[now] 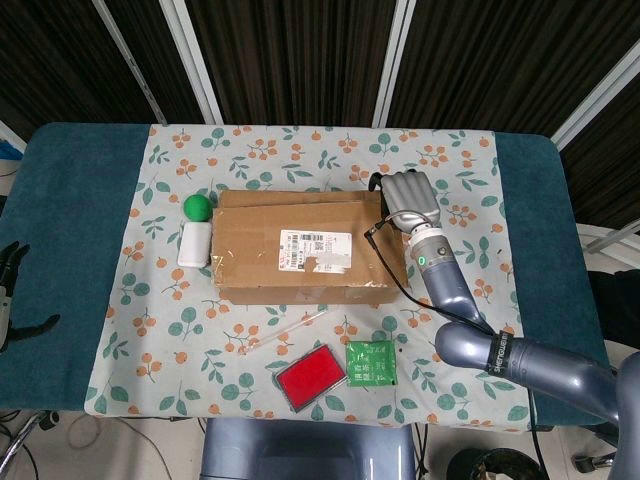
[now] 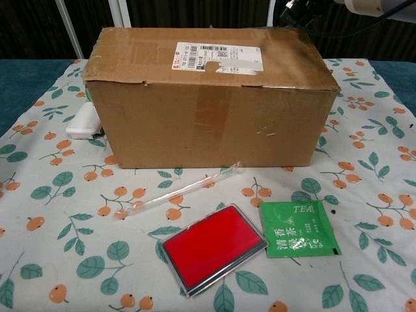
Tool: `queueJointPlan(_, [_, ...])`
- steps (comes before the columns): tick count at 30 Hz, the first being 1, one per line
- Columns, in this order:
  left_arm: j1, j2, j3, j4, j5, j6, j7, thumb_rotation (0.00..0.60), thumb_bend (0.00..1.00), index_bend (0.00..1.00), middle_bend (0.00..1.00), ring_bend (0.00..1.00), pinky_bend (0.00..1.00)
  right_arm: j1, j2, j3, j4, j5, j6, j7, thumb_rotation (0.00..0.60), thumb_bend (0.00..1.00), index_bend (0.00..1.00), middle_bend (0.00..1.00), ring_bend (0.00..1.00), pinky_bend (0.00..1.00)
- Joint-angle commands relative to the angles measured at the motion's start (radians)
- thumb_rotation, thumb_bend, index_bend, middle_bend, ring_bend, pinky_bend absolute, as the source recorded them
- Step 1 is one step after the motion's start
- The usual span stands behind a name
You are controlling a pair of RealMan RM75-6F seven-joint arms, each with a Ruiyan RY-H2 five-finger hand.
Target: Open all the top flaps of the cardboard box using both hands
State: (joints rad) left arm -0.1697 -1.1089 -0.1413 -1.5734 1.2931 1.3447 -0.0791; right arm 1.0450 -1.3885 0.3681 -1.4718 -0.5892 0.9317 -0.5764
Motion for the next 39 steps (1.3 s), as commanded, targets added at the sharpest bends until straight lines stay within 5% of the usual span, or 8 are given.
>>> queueJointPlan(1, [0.000, 0.000, 0.000, 0.000, 0.000, 0.000, 0.000, 0.600, 0.11, 0.00, 0.00, 0.00, 0.00, 0.003, 0.004, -0.007, -0.018, 0.001, 0.004, 0.000, 0.600, 1.00, 0.41, 0.52, 0.48, 0.37])
queueJointPlan(10, [0.000, 0.000, -0.003, -0.003, -0.007, 0.000, -0.001, 0.600, 0.11, 0.00, 0.00, 0.00, 0.00, 0.007, 0.036, -0.024, -0.118, -0.003, 0.030, -0.011, 0.600, 1.00, 0.47, 0.59, 0.56, 0.37])
queueJointPlan(20, [-0.001, -0.002, -0.005, -0.003, -0.012, 0.000, -0.003, 0.600, 0.11, 0.00, 0.00, 0.00, 0.00, 0.020, 0.086, 0.015, -0.239, -0.013, 0.069, 0.016, 0.600, 1.00, 0.49, 0.62, 0.59, 0.43])
queueJointPlan(39, [-0.002, -0.005, -0.005, -0.004, -0.013, -0.001, 0.001, 0.600, 0.11, 0.00, 0.00, 0.00, 0.00, 0.078, 0.204, 0.072, -0.534, 0.149, 0.159, -0.016, 0.600, 1.00, 0.49, 0.61, 0.59, 0.43])
